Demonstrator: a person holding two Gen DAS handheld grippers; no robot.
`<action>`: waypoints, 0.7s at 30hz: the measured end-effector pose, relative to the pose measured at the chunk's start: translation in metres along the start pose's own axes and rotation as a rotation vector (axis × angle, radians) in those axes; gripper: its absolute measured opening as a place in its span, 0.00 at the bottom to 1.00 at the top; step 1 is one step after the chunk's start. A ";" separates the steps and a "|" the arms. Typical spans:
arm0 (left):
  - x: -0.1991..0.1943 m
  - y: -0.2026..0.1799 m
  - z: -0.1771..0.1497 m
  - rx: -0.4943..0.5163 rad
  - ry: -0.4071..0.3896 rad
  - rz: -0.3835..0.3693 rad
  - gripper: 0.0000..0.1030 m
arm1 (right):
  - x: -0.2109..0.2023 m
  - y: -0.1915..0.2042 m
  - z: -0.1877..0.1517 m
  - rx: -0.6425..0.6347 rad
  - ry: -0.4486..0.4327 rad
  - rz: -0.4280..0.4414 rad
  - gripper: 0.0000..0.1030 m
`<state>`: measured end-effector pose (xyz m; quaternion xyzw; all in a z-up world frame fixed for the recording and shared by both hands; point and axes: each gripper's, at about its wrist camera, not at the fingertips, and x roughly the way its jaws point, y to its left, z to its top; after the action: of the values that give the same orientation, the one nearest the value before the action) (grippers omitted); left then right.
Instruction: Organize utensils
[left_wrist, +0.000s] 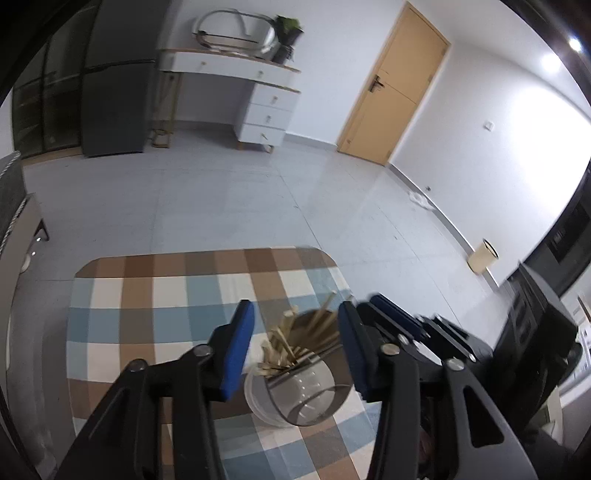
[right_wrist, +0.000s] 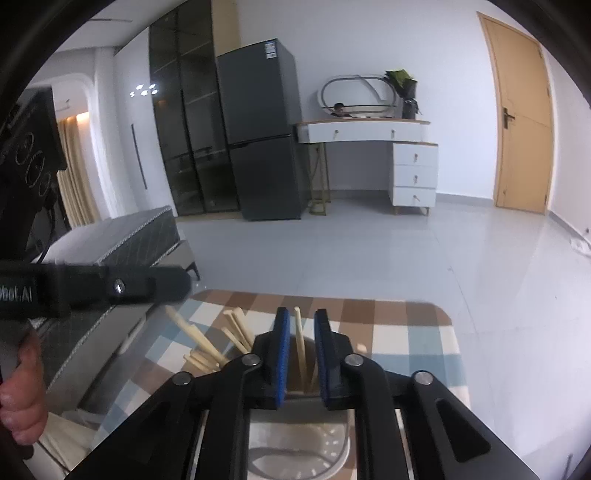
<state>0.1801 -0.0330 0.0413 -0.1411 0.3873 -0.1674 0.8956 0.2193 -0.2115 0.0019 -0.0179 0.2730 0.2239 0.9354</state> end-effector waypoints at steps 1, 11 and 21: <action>-0.003 0.001 0.000 -0.002 -0.002 0.008 0.41 | -0.003 -0.001 -0.001 0.007 -0.003 0.000 0.23; -0.033 0.000 -0.007 -0.025 -0.046 0.085 0.55 | -0.050 0.005 -0.001 0.022 -0.065 -0.032 0.60; -0.087 -0.020 -0.020 0.022 -0.153 0.112 0.65 | -0.116 0.032 -0.006 0.035 -0.165 -0.043 0.79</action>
<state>0.1057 -0.0183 0.0924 -0.1221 0.3231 -0.1101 0.9320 0.1157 -0.2308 0.0602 0.0112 0.1987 0.1997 0.9594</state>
